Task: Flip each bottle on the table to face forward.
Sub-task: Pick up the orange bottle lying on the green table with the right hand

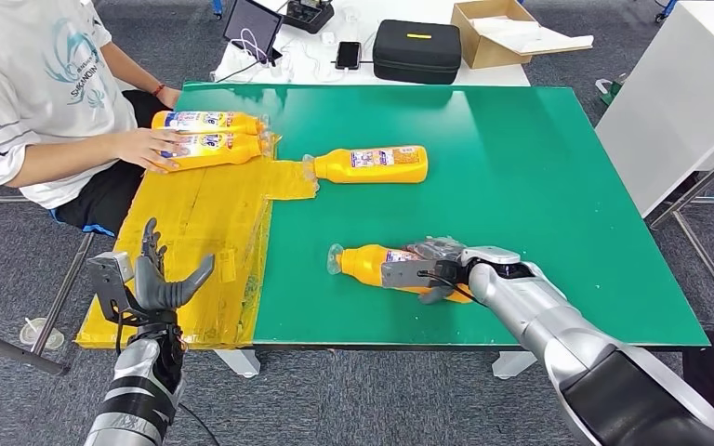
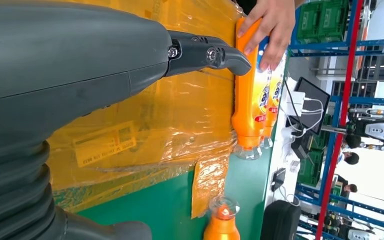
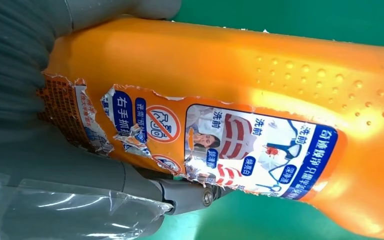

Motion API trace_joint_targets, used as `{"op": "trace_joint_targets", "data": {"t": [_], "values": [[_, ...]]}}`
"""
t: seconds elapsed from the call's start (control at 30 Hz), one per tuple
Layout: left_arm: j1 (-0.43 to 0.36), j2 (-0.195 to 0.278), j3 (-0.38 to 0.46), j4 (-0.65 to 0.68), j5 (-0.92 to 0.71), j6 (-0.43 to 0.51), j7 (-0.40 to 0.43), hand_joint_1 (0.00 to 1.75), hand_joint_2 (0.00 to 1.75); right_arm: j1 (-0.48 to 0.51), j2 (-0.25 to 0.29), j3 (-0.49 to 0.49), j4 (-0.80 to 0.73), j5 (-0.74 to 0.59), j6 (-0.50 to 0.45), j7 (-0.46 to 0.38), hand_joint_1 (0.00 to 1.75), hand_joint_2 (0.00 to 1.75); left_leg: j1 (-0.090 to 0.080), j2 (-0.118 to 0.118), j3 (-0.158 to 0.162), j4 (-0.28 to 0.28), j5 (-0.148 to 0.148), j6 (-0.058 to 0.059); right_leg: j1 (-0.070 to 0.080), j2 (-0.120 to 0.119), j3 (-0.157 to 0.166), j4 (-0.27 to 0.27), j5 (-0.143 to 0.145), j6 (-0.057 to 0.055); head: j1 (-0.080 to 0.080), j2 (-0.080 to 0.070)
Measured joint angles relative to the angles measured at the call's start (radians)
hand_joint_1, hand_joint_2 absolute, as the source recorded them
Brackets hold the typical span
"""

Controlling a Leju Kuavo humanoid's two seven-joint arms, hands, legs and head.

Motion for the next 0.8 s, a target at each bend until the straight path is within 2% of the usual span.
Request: {"op": "trace_joint_targets", "data": {"t": [0.13, 0.23, 0.3, 0.37, 0.43, 0.5, 0.63, 0.8], "values": [[0.003, 0.000, 0.000, 0.000, 0.002, -0.003, 0.000, 0.00, 1.75, 0.006, -0.015, -0.007, -0.004, -0.035, -0.027, -0.012, 1.75, 1.75, 0.000, 0.000, 0.000, 0.000, 0.000, 0.000, 0.000, 0.000, 0.000, 0.000, 0.000, 0.000, 0.000, 0.000], [0.008, 0.000, 0.002, 0.000, 0.006, -0.009, 0.000, 0.00, 1.75, 0.027, -0.027, -0.030, -0.024, -0.066, -0.097, -0.018, 1.75, 1.75, 0.000, -0.001, -0.001, 0.000, 0.000, 0.000, 0.000, 0.000, 0.000, 0.000, 0.000, 0.000, 0.000, 0.000], [0.015, 0.000, 0.003, -0.003, 0.011, -0.019, 0.000, 0.00, 1.75, 0.069, -0.032, -0.064, -0.068, -0.079, -0.201, -0.013, 1.75, 1.75, 0.000, -0.002, -0.002, 0.000, 0.000, 0.000, 0.000, 0.000, 0.000, 0.000, 0.000, 0.000, 0.000, 0.000], [0.027, -0.002, 0.005, -0.011, 0.018, -0.034, 0.000, 0.00, 1.75, 0.135, -0.026, -0.121, -0.138, -0.058, -0.354, -0.007, 1.75, 1.75, 0.000, -0.002, -0.004, 0.000, 0.000, 0.000, 0.000, 0.000, -0.001, 0.000, 0.000, 0.000, 0.000, 0.000], [0.043, -0.007, 0.007, -0.029, 0.025, -0.052, 0.003, 0.00, 1.75, 0.213, -0.003, -0.196, -0.228, 0.004, -0.514, -0.008, 1.75, 1.75, 0.000, -0.002, -0.006, 0.000, -0.001, 0.000, 0.000, 0.000, -0.003, 0.000, 0.000, 0.000, 0.000, 0.000], [0.056, -0.014, 0.007, -0.051, 0.031, -0.065, 0.008, 0.00, 1.75, 0.281, 0.028, -0.274, -0.319, 0.064, -0.613, -0.009, 1.75, 1.75, 0.000, -0.002, -0.007, 0.000, -0.001, 0.000, 0.000, 0.000, -0.006, 0.000, 0.000, 0.000, -0.001, 0.000], [0.073, -0.023, 0.008, -0.084, 0.036, -0.071, 0.016, 0.00, 1.75, 0.359, 0.069, -0.376, -0.437, 0.104, -0.638, -0.010, 1.75, 1.75, 0.001, -0.003, -0.009, 0.000, -0.001, 0.000, 0.000, -0.001, -0.007, 0.000, -0.001, 0.000, 0.000, 0.000], [0.080, -0.025, 0.008, -0.099, 0.043, -0.084, 0.020, 0.00, 1.75, 0.402, 0.090, -0.454, -0.501, 0.123, -0.663, -0.039, 1.75, 1.75, 0.000, -0.002, -0.010, 0.000, 0.000, 0.000, -0.001, -0.001, -0.007, 0.000, -0.001, 0.000, 0.000, 0.000]]}}
